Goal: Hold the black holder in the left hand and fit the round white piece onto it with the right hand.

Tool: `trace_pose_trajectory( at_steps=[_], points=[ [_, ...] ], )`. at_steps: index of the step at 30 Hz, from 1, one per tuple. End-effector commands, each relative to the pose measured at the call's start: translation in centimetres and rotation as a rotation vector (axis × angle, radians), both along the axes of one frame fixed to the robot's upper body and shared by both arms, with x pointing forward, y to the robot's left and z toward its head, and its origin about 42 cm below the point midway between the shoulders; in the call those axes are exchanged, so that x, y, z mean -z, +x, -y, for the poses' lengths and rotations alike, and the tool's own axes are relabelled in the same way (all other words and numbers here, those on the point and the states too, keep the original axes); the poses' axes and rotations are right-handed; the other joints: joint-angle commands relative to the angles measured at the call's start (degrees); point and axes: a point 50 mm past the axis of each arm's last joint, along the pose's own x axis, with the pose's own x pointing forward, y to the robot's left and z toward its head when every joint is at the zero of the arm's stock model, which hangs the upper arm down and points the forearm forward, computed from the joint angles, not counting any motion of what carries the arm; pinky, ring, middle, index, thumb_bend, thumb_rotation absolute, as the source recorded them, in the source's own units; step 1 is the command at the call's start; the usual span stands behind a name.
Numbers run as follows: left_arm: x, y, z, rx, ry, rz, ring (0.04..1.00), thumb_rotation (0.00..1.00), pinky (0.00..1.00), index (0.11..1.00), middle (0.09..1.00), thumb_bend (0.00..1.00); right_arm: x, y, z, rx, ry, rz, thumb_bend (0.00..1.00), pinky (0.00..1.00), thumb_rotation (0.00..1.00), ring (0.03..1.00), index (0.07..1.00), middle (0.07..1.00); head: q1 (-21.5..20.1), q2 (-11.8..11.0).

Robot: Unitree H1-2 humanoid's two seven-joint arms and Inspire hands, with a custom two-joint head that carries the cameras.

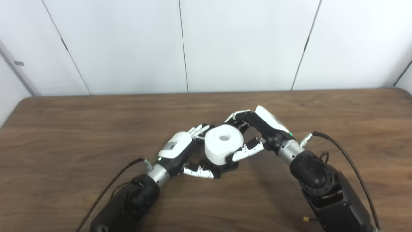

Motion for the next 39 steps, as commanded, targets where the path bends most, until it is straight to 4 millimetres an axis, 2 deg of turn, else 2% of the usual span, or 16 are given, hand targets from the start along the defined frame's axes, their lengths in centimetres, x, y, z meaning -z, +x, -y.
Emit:
trace_pose_trajectory(
  at_steps=[1, 18, 32, 39],
  points=[
    [4.2, -2.6, 0.73, 0.054, 0.139, -0.173, 1.0, 0.06, 1.0, 0.481, 0.971, 0.52, -1.56, 0.1, 0.08, -0.026, -0.005, 0.054, 0.52, 0.57, 0.13, 0.669, 0.479, 0.684, 0.2, 0.1],
    [4.02, -2.44, 0.66, 0.054, 0.135, -0.165, 1.0, 0.06, 1.0, 0.482, 0.973, 0.52, -1.71, -0.54, -0.46, -0.071, -0.057, 0.032, 0.52, 0.62, 0.13, 0.687, 0.479, 0.699, 0.5, 0.1],
    [3.98, -2.72, 0.52, 0.051, 0.128, -0.169, 1.0, 0.06, 1.0, 0.482, 0.969, 0.52, -1.35, -0.61, -0.62, -0.076, -0.06, 0.031, 0.52, 0.61, 0.13, 0.693, 0.479, 0.702, 0.5, 0.2],
    [3.98, -2.83, 0.55, 0.058, 0.133, -0.169, 1.0, 0.06, 1.0, 0.482, 0.97, 0.52, -1.16, -0.01, -0.67, -0.064, -0.05, 0.049, 0.52, 0.59, 0.13, 0.678, 0.479, 0.692, 0.8, 0.3]
  ],
)
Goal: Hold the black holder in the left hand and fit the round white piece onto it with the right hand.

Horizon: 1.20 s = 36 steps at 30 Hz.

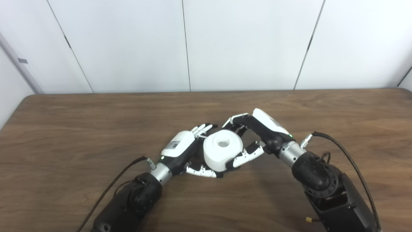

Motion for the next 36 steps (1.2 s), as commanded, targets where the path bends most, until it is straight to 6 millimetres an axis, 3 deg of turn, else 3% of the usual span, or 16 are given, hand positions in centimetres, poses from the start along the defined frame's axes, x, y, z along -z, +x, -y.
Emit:
trace_pose_trajectory(
  at_steps=[1, 23, 28, 29, 31, 33, 36],
  points=[
    [4.0, -2.8, 0.4, 0.057, 0.135, -0.164, 1.0, 0.06, 1.0, 0.482, 0.97, 0.52, -0.9, 0.6, -0.2, -0.006, -0.011, 0.051, 0.52, 0.59, 0.13, 0.68, 0.479, 0.692, 0.1, 0.1],
    [3.8, -2.8, -0.1, 0.056, 0.155, -0.164, 1.0, 0.06, 1.0, 0.482, 0.973, 0.52, -1.1, 1.6, 0.2, -0.009, -0.022, 0.057, 0.52, 0.61, 0.13, 0.691, 0.479, 0.69, -0.3, 0.5],
    [3.8, -2.7, -0.2, 0.058, 0.15, -0.163, 1.0, 0.06, 1.0, 0.481, 0.973, 0.52, -1.4, 1.4, 0.2, -0.04, -0.093, 0.021, 0.52, 0.61, 0.14, 0.704, 0.49, 0.712, -0.4, 0.3],
    [3.8, -2.6, -0.2, 0.057, 0.15, -0.164, 1.0, 0.06, 1.0, 0.482, 0.973, 0.52, -1.6, 1.3, 0.1, -0.049, -0.114, 0.006, 0.76, 0.62, 0.23, 0.733, 0.725, 0.778, -0.4, 0.3],
    [3.8, -2.6, -0.2, 0.056, 0.151, -0.165, 1.0, 0.06, 1.0, 0.482, 0.972, 0.52, -1.8, 1.1, 0.0, -0.061, -0.141, -0.007, 0.91, 0.62, 0.29, 0.773, 0.917, 0.861, -0.3, 0.2],
    [3.8, -2.6, -0.1, 0.055, 0.15, -0.166, 1.0, 0.06, 1.0, 0.482, 0.972, 0.52, -1.9, 1.0, -0.1, -0.062, -0.141, -0.006, 0.98, 0.63, 0.32, 0.81, 0.983, 0.916, -0.3, 0.2],
    [3.8, -2.6, -0.1, 0.052, 0.147, -0.167, 1.0, 0.06, 1.0, 0.482, 0.969, 0.52, -1.9, 0.8, -0.2, -0.059, -0.129, -0.001, 0.99, 0.64, 0.32, 0.818, 0.999, 0.919, -0.4, 0.2]
  ],
)
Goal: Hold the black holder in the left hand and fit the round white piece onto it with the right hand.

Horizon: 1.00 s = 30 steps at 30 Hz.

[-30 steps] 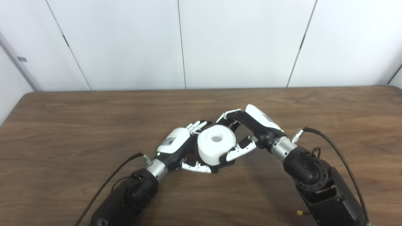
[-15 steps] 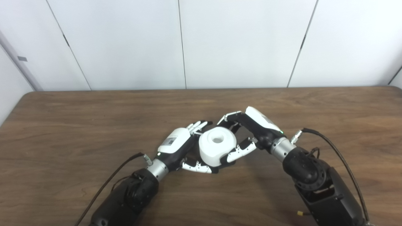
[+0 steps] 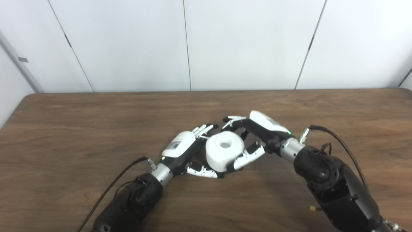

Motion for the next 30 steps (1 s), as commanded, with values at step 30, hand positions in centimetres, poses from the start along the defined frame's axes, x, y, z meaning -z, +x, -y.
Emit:
trace_pose_trajectory(
  at_steps=[30],
  points=[
    [3.9, -2.2, -1.0, 0.037, 0.151, -0.156, 1.0, 0.06, 1.0, 0.482, 0.972, 0.52, -4.9, 0.9, 5.0, -0.095, -0.035, 0.013, 1.0, 0.7, 0.21, 0.891, 0.969, 0.951, -0.4, -0.6]
  ],
)
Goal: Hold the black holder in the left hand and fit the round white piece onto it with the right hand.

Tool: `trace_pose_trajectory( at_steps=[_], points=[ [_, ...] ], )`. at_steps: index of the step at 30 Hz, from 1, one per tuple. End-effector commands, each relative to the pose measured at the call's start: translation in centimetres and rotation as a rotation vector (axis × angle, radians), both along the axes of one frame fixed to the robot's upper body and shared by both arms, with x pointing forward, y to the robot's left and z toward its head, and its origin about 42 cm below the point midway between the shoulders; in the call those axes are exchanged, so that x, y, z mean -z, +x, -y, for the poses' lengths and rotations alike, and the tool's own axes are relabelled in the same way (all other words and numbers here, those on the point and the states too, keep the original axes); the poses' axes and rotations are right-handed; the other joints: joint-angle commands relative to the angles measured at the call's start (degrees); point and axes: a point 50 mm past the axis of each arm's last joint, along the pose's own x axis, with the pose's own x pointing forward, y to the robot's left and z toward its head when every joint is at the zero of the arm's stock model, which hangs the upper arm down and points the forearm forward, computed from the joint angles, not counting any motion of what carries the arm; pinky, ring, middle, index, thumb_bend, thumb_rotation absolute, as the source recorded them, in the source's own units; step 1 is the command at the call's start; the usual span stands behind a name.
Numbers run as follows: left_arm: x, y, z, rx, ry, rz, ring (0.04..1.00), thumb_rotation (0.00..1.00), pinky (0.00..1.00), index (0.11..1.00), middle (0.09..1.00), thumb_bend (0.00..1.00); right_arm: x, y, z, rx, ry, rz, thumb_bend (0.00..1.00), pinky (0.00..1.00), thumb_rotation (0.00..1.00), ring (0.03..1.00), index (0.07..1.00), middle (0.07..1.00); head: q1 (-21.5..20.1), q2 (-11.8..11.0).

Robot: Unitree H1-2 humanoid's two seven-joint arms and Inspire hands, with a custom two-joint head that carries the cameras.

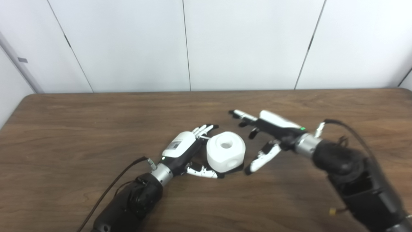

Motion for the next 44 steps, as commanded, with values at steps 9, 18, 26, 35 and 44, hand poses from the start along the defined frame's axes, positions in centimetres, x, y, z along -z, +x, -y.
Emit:
trace_pose_trajectory(
  at_steps=[9, 18, 26, 35, 44],
  points=[
    [3.7, -1.9, -1.2, 0.033, 0.161, -0.15, 1.0, 0.06, 1.0, 0.482, 0.97, 0.52, -2.0, 0.6, 5.1, 0.08, 0.092, 0.068, 0.89, 0.63, 0.01, 0.775, 0.817, 0.837, -0.5, -0.3],
    [3.7, -2.0, -1.0, 0.035, 0.159, -0.142, 1.0, 0.06, 1.0, 0.482, 0.969, 0.52, -1.0, 0.4, 5.6, 0.216, 0.37, 0.266, 0.73, 0.47, 0.0, 0.61, 0.692, 0.706, -0.4, -0.4],
    [3.7, -2.2, -1.1, 0.02, 0.153, -0.144, 1.0, 0.06, 1.0, 0.483, 0.969, 0.52, 0.1, 0.4, 4.3, 0.261, 0.46, 0.299, 0.72, 0.48, 0.01, 0.612, 0.71, 0.725, -0.3, -0.3],
    [3.4, -2.0, -1.5, 0.002, 0.215, -0.19, 1.0, 0.18, 1.0, 0.666, 0.999, 0.73, 0.5, 0.4, 3.9, 0.294, 0.498, 0.287, 0.75, 0.48, 0.04, 0.618, 0.738, 0.745, -0.2, -0.3],
    [2.3, -1.3, -3.3, -0.086, 0.326, -0.127, 1.0, 0.38, 1.0, 0.968, 1.0, 1.0, 0.6, 0.4, 3.8, 0.294, 0.489, 0.275, 0.79, 0.49, 0.07, 0.607, 0.75, 0.741, -0.1, -0.3]
  ],
)
